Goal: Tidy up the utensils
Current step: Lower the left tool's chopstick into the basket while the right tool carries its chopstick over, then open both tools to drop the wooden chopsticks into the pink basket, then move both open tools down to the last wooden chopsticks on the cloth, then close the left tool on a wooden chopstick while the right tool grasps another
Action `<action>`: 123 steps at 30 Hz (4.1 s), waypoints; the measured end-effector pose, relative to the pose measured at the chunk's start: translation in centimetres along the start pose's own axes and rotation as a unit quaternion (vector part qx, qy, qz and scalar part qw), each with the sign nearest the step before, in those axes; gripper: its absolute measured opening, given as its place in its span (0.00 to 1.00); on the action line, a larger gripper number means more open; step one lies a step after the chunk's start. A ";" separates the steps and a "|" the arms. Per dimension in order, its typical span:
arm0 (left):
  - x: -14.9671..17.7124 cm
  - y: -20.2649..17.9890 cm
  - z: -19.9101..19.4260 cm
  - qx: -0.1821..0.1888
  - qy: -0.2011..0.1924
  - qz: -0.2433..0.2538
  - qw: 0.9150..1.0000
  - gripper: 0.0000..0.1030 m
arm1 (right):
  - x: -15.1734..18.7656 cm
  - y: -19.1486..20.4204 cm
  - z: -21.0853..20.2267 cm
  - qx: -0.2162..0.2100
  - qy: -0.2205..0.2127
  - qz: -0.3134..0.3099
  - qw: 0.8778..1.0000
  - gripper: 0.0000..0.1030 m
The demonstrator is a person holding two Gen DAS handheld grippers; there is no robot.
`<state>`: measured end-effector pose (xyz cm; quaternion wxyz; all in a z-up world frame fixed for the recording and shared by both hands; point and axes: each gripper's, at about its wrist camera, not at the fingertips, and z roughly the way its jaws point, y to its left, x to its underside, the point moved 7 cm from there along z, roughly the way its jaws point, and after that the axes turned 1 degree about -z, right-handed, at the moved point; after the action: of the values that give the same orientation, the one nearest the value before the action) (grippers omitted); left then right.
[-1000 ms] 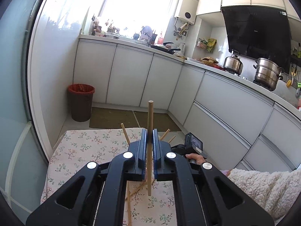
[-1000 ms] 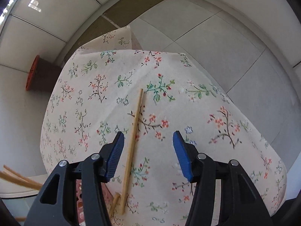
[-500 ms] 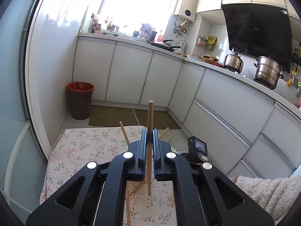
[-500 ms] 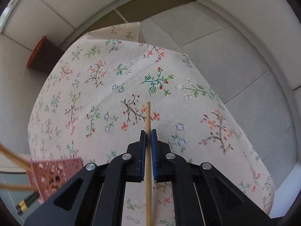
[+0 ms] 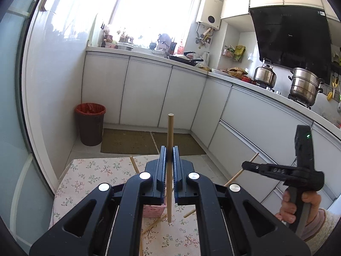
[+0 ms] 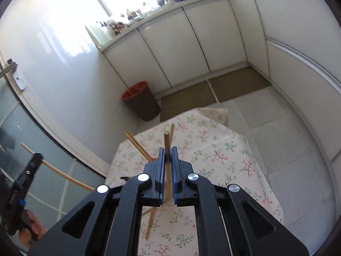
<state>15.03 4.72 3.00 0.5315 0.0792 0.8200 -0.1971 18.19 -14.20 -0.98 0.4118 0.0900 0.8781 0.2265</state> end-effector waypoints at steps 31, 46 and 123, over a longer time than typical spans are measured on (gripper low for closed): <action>1.8 4.7 11.5 -0.076 -0.001 -0.030 0.997 0.40 | -1.6 5.3 11.3 0.029 -0.054 -0.120 0.991 0.06; -1.5 8.2 4.4 -0.119 -0.037 -0.082 0.989 0.63 | 0.1 5.4 10.8 0.050 -0.042 -0.122 0.990 0.35; 28.5 11.2 19.4 -0.112 0.417 -0.066 0.900 0.06 | 20.6 -10.0 15.3 0.130 0.225 0.157 0.953 0.93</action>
<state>23.08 4.69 -32.35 0.1322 0.0400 0.9865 -0.0880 16.89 -10.92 -28.33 0.1475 0.2260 0.9446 0.1867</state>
